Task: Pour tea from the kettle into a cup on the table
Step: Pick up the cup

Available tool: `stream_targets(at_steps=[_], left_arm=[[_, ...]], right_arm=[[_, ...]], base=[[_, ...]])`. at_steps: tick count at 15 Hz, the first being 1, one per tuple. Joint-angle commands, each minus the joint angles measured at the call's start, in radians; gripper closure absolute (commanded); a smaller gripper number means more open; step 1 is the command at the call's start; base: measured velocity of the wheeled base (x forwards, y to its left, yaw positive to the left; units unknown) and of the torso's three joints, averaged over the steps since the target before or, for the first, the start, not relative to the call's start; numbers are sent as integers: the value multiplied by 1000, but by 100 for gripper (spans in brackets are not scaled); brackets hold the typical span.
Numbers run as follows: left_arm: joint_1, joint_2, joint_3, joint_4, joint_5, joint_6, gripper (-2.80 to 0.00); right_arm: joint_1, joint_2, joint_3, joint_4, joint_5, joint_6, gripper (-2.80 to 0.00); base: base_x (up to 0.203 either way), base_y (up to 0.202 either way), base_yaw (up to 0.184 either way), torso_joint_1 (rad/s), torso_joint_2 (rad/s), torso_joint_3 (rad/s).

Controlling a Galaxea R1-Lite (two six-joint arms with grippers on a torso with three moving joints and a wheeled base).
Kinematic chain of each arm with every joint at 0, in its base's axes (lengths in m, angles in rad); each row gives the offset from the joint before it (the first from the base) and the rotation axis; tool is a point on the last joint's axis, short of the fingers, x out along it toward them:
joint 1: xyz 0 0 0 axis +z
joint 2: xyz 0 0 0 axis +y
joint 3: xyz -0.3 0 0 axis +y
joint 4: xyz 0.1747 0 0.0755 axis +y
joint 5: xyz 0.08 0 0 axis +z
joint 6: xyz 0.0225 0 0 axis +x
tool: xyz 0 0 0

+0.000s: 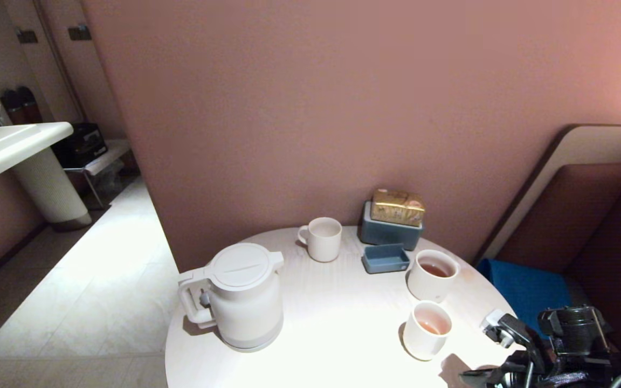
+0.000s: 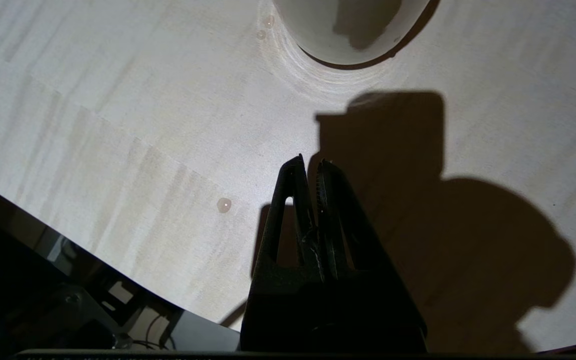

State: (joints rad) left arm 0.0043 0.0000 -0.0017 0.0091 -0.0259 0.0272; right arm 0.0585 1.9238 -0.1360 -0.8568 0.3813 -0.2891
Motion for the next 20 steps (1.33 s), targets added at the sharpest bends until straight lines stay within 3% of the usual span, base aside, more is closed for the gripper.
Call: stream_targets(at_steps=[1, 3, 4, 13, 16, 20], left_arm=[[0, 0, 0, 0, 0, 0, 0], [0, 2, 0, 0, 0, 0, 0], [0, 0, 0, 0, 0, 0, 0], [0, 1, 0, 0, 0, 0, 0], [0, 0, 0, 0, 0, 0, 0], [0, 0, 0, 0, 0, 0, 0]], right_arm=[[1, 0, 1, -5, 2, -2, 0], [1, 0, 6, -5, 2, -1, 0], [1, 0, 19, -12, -3, -2, -280], [23, 95, 12, -139, -12, 2, -280], [59, 223, 5, -285, -16, 13, -280], [89, 355, 20, -554, -32, 103, -280]], base=[[0, 0, 0, 0, 0, 0], [0, 0, 0, 0, 0, 0], [0, 0, 0, 0, 0, 0], [0, 0, 0, 0, 0, 0], [0, 0, 0, 0, 0, 0], [0, 0, 0, 0, 0, 0]])
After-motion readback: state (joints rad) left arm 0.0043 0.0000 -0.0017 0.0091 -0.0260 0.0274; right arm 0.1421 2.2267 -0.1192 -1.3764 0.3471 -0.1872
